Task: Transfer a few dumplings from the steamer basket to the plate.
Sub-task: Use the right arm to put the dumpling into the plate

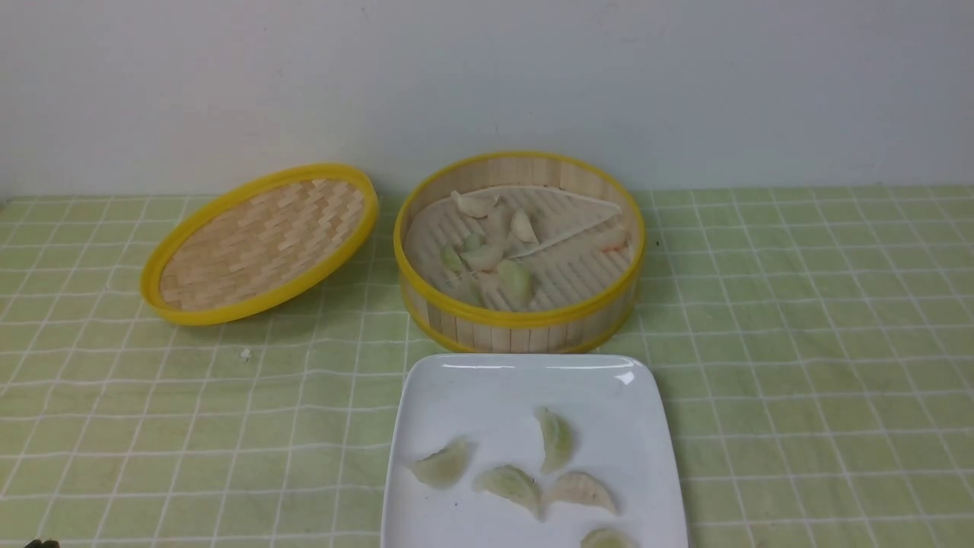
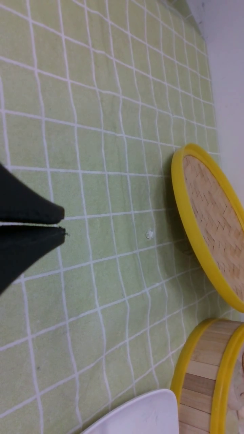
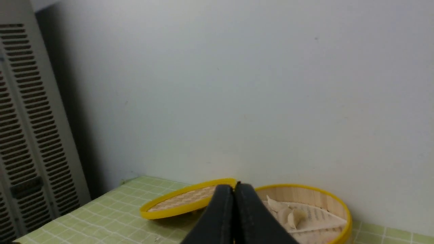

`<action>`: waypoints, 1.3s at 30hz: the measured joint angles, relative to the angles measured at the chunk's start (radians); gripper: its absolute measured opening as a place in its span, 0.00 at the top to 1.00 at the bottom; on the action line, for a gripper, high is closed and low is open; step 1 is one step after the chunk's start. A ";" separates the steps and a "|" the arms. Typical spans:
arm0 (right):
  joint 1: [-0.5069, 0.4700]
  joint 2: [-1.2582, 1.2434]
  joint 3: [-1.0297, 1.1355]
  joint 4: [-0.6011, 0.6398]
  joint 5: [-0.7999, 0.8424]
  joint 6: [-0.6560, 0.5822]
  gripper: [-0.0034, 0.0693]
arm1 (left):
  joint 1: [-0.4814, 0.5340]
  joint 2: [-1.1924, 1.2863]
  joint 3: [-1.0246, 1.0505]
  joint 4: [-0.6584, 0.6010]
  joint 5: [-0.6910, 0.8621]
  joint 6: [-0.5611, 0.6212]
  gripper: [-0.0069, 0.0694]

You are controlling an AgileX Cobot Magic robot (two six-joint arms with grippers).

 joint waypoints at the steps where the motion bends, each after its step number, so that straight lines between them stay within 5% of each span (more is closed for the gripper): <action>1: 0.000 0.000 0.000 0.039 -0.013 -0.053 0.97 | 0.000 0.000 0.000 0.000 0.000 0.000 0.92; 10: -0.041 -0.011 0.014 0.135 -0.043 -0.195 0.97 | 0.000 0.000 0.000 -0.001 0.001 0.000 0.92; 16: -0.372 -0.019 0.158 0.095 -0.051 -0.208 0.97 | 0.000 0.000 0.000 -0.001 0.002 0.000 0.92; 23: -0.627 -0.019 0.444 0.066 -0.055 -0.216 0.97 | 0.000 0.000 0.000 -0.001 0.002 0.000 0.92; 39: -0.651 -0.030 0.479 0.087 -0.056 -0.217 0.97 | 0.000 -0.001 0.000 -0.001 0.003 0.000 0.92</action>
